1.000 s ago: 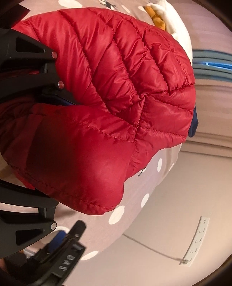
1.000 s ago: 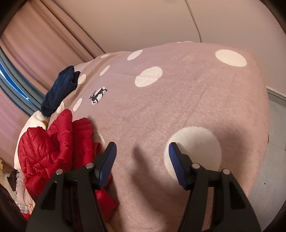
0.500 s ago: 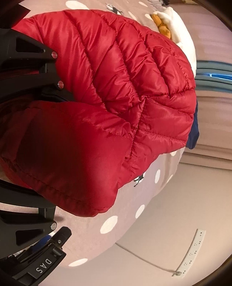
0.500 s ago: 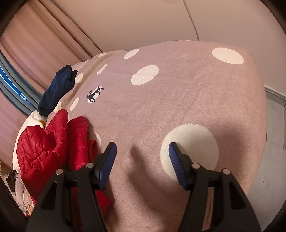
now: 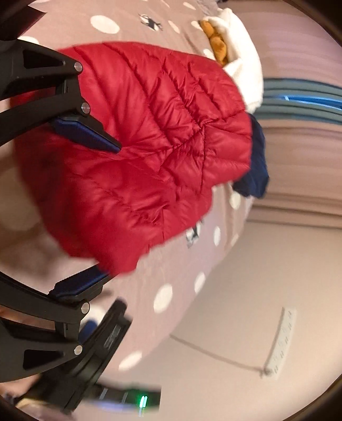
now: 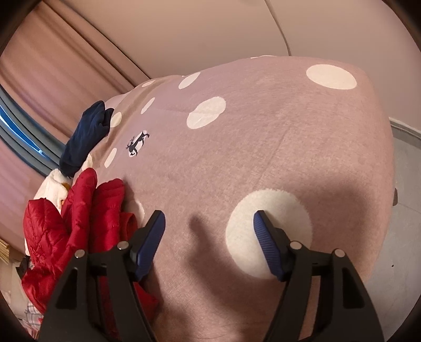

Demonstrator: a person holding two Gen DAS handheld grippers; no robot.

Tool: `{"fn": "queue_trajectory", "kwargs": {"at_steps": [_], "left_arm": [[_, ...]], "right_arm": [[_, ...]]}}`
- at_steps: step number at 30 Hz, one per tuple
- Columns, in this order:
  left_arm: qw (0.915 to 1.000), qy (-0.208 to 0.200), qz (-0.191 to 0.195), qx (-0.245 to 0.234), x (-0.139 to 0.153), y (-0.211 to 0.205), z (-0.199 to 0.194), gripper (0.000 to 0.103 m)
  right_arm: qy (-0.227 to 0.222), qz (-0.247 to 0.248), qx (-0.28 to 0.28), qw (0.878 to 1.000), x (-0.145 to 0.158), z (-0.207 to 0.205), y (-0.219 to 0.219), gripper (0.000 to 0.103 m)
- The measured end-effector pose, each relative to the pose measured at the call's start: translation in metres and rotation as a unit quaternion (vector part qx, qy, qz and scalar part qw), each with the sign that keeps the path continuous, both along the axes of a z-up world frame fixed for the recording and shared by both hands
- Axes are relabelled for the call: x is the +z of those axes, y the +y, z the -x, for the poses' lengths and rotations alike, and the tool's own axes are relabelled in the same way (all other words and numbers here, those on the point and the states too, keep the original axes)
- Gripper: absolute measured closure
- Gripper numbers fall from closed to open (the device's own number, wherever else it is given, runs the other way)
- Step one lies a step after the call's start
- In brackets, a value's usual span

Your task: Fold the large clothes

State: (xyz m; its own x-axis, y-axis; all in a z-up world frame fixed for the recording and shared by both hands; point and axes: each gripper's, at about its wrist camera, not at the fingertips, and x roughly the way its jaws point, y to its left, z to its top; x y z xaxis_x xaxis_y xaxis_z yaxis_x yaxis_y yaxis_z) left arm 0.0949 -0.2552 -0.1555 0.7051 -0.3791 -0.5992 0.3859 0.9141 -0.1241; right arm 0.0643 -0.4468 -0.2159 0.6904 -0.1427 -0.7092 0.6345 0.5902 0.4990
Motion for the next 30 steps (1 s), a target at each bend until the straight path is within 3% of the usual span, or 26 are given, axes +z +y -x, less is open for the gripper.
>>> {"fn": "queue_trajectory", "kwargs": {"at_steps": [3, 5, 13, 17, 22, 30], "left_arm": [[0.9987, -0.022, 0.031, -0.032, 0.020, 0.017, 0.030, 0.020], [0.9973, -0.026, 0.062, -0.029, 0.032, 0.035, 0.040, 0.020], [0.9909, -0.013, 0.104, 0.084, 0.047, 0.097, 0.023, 0.021], [0.9839, 0.014, 0.122, 0.130, 0.039, 0.123, 0.011, 0.032], [0.9789, 0.022, 0.115, 0.167, 0.032, 0.154, 0.000, 0.038], [0.9721, -0.002, 0.058, 0.227, 0.044, 0.191, -0.013, 0.042]], "right_arm": [[-0.004, -0.001, -0.005, 1.000, 0.001, 0.004, -0.007, 0.032], [-0.001, 0.008, -0.011, 1.000, 0.002, 0.006, -0.010, 0.031], [0.012, 0.026, 0.007, 1.000, 0.006, -0.001, 0.005, 0.027], [0.017, 0.042, 0.020, 0.999, 0.008, -0.008, 0.016, 0.027], [0.019, 0.055, 0.031, 0.998, 0.011, -0.016, 0.028, 0.027], [-0.012, 0.072, 0.082, 0.994, 0.029, -0.028, 0.063, 0.027]]}}
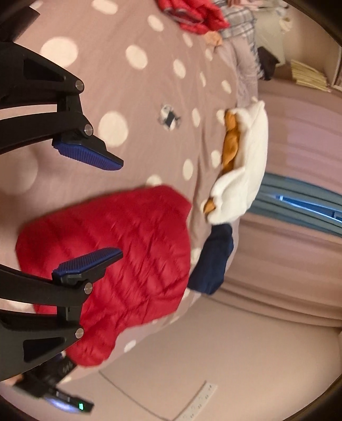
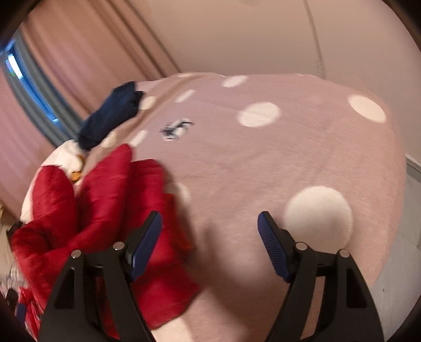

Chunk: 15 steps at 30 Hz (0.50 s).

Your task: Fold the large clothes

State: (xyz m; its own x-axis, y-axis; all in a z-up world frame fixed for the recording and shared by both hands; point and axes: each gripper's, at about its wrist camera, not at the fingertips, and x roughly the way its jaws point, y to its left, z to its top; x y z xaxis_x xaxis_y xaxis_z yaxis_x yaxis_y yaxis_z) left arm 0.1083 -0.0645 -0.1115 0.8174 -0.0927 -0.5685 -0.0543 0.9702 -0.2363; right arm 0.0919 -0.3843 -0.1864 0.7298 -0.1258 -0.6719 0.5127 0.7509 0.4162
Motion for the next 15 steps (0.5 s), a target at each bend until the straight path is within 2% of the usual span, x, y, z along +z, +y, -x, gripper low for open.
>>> {"fn": "queue_trajectory", "kwargs": {"at_steps": [3, 5, 7, 10, 15], "left_arm": [[0.9993, -0.014, -0.017, 0.031, 0.006, 0.010, -0.010, 0.042], [0.9981, -0.021, -0.013, 0.057, 0.005, 0.016, -0.017, 0.042], [0.9980, -0.020, -0.001, 0.060, 0.001, 0.020, -0.025, 0.042], [0.9984, -0.006, 0.006, 0.056, -0.012, 0.020, -0.036, 0.042], [0.9985, 0.022, 0.004, 0.049, -0.032, 0.021, -0.051, 0.042]], "right_arm": [[-0.037, 0.021, 0.033, 0.999, 0.023, 0.001, 0.019, 0.026], [-0.073, 0.033, 0.060, 0.995, 0.042, 0.004, 0.033, 0.015], [-0.100, 0.054, 0.091, 0.989, 0.060, 0.003, 0.051, 0.008], [-0.103, 0.086, 0.120, 0.984, 0.071, -0.007, 0.071, 0.010], [-0.118, 0.075, 0.106, 0.984, 0.075, -0.006, 0.071, 0.010]]}}
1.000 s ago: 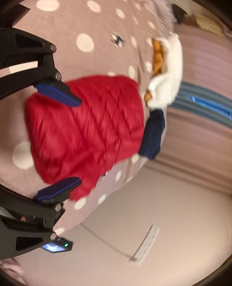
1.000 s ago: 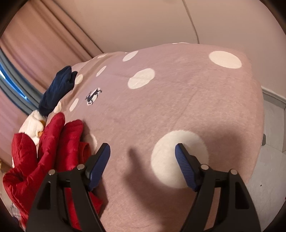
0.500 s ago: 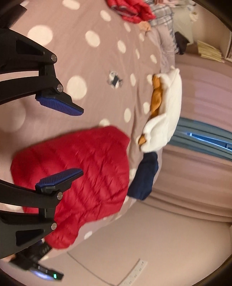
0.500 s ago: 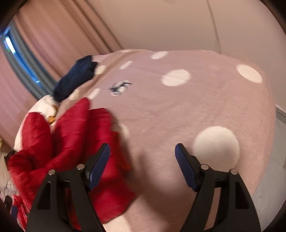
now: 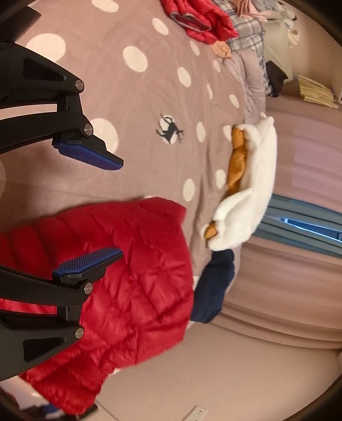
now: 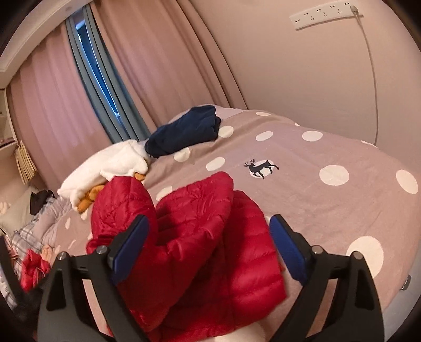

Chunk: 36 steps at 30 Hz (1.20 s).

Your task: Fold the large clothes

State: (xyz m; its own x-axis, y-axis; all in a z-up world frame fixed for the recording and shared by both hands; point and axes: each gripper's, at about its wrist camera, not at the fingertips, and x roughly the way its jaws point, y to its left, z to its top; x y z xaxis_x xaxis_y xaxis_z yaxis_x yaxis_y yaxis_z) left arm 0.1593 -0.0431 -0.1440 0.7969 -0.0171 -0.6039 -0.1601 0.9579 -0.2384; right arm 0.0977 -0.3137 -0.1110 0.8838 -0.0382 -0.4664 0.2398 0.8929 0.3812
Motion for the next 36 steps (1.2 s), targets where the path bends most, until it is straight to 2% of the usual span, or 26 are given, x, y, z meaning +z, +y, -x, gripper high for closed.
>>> {"fn": "queue_trajectory", "kwargs": {"at_steps": [2, 6, 9, 10, 11, 13, 15, 17, 19, 20, 22, 23, 26, 29, 31, 32, 36], "left_arm": [[1.0000, 0.004, 0.005, 0.002, -0.003, 0.005, -0.004, 0.042], [0.9999, 0.007, 0.002, 0.013, -0.005, 0.014, -0.006, 0.042], [0.9996, 0.013, 0.000, 0.026, -0.009, 0.022, -0.009, 0.042], [0.9995, 0.014, 0.000, 0.030, -0.010, 0.025, -0.011, 0.042], [0.9993, 0.015, -0.001, 0.034, -0.012, 0.028, -0.013, 0.042], [0.9992, 0.018, -0.010, 0.035, -0.016, 0.031, -0.017, 0.042], [0.9988, 0.028, -0.013, 0.038, -0.021, 0.032, -0.024, 0.042], [0.9988, 0.035, -0.003, 0.034, -0.025, 0.030, -0.027, 0.042], [0.9988, 0.043, 0.005, 0.023, -0.030, 0.025, -0.030, 0.042], [0.9988, 0.046, 0.007, 0.015, -0.033, 0.020, -0.031, 0.042], [0.9987, 0.050, 0.010, -0.003, -0.037, 0.011, -0.033, 0.042], [0.9983, 0.053, 0.016, -0.018, -0.039, 0.005, -0.034, 0.042], [0.9961, 0.059, 0.038, -0.054, -0.047, -0.010, -0.034, 0.042], [0.9962, 0.058, 0.002, -0.065, -0.055, -0.027, -0.034, 0.042], [0.9944, 0.075, -0.028, -0.069, -0.063, -0.036, -0.038, 0.042], [0.9934, 0.088, -0.028, -0.069, -0.068, -0.036, -0.040, 0.042], [0.9888, 0.123, 0.023, -0.081, -0.081, -0.023, -0.050, 0.042]], "right_arm": [[-0.005, 0.015, 0.002, 1.000, 0.010, 0.003, 0.005, 0.009], [-0.047, 0.025, 0.036, 0.998, 0.035, 0.003, 0.027, 0.009], [-0.049, 0.050, 0.053, 0.996, 0.037, -0.015, 0.046, 0.011], [-0.030, 0.058, 0.050, 0.997, 0.031, -0.028, 0.050, 0.021], [-0.006, 0.056, 0.054, 0.997, 0.021, -0.041, 0.052, 0.044], [0.019, 0.033, 0.074, 0.997, 0.004, -0.055, 0.050, 0.068], [0.036, 0.050, 0.070, 0.996, -0.013, -0.062, 0.049, 0.069], [0.066, 0.117, 0.037, 0.990, -0.033, -0.068, 0.048, 0.068], [0.128, 0.158, 0.008, 0.979, -0.066, -0.078, 0.037, 0.069], [0.152, 0.148, 0.000, 0.977, -0.082, -0.081, 0.028, 0.069], [0.176, 0.099, -0.006, 0.979, -0.097, -0.083, 0.009, 0.068], [0.179, 0.096, -0.003, 0.979, -0.097, -0.083, 0.006, 0.067], [0.190, 0.133, 0.006, 0.973, -0.100, -0.087, 0.013, 0.062], [0.197, 0.136, -0.001, 0.971, -0.104, -0.086, 0.014, 0.056], [0.201, 0.120, -0.002, 0.972, -0.105, -0.086, 0.008, 0.055], [0.202, 0.114, 0.001, 0.973, -0.105, -0.086, 0.005, 0.054], [0.202, 0.116, 0.002, 0.972, -0.103, -0.086, 0.004, 0.052]]}}
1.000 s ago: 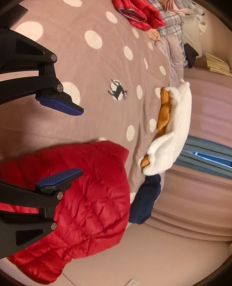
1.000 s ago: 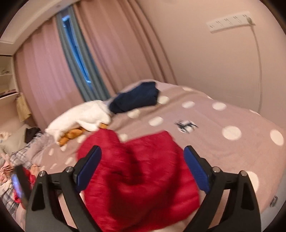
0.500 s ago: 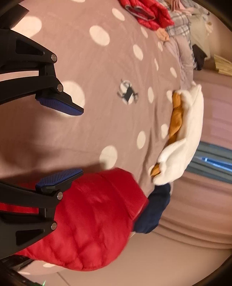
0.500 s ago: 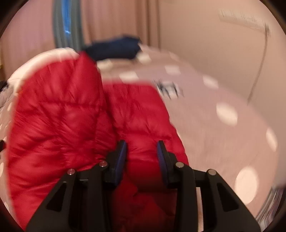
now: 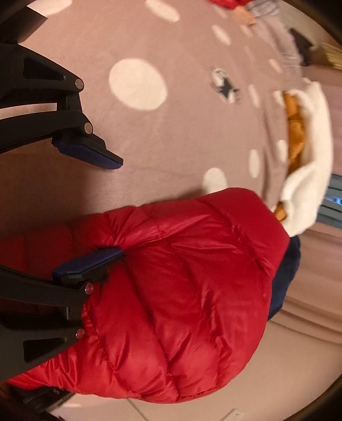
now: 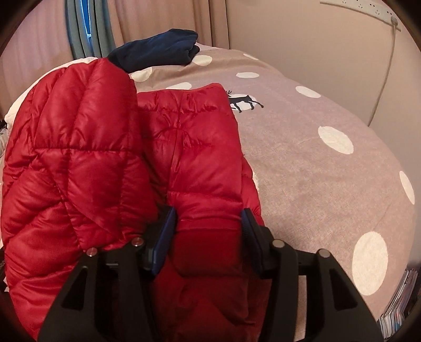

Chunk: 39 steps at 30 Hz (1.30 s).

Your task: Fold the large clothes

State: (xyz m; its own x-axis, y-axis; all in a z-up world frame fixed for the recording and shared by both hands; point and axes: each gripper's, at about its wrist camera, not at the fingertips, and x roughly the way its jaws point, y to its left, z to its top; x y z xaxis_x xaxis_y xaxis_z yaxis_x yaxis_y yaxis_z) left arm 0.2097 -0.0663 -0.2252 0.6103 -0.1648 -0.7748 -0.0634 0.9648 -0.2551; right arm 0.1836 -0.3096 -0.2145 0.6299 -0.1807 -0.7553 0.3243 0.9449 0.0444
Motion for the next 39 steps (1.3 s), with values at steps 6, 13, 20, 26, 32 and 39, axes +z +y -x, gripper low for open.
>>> {"fn": "queue_trajectory", "kwargs": {"at_steps": [6, 13, 20, 26, 32, 39], "left_arm": [[1.0000, -0.003, 0.007, 0.004, 0.002, 0.007, 0.000, 0.041], [0.9945, 0.032, 0.098, 0.016, 0.004, 0.045, -0.010, 0.034], [0.9697, 0.085, 0.229, -0.003, -0.022, 0.074, -0.018, 0.022], [0.9492, 0.072, 0.303, -0.048, -0.031, 0.055, -0.019, 0.021], [0.8902, 0.102, 0.440, -0.058, -0.054, 0.064, -0.027, 0.019], [0.8942, 0.071, 0.429, -0.107, -0.046, 0.042, -0.031, 0.001]], "right_arm": [[-0.017, -0.003, -0.004, 1.000, 0.004, 0.007, 0.000, 0.046], [-0.070, -0.178, -0.063, 0.980, 0.010, 0.024, -0.053, 0.004], [-0.032, -0.364, -0.077, 0.928, -0.024, 0.031, -0.091, 0.000], [-0.032, -0.416, -0.042, 0.908, -0.032, 0.027, -0.076, 0.000], [-0.030, -0.443, -0.024, 0.896, -0.034, 0.017, -0.071, 0.000], [-0.019, -0.428, -0.011, 0.904, -0.032, 0.002, -0.065, 0.000]]}}
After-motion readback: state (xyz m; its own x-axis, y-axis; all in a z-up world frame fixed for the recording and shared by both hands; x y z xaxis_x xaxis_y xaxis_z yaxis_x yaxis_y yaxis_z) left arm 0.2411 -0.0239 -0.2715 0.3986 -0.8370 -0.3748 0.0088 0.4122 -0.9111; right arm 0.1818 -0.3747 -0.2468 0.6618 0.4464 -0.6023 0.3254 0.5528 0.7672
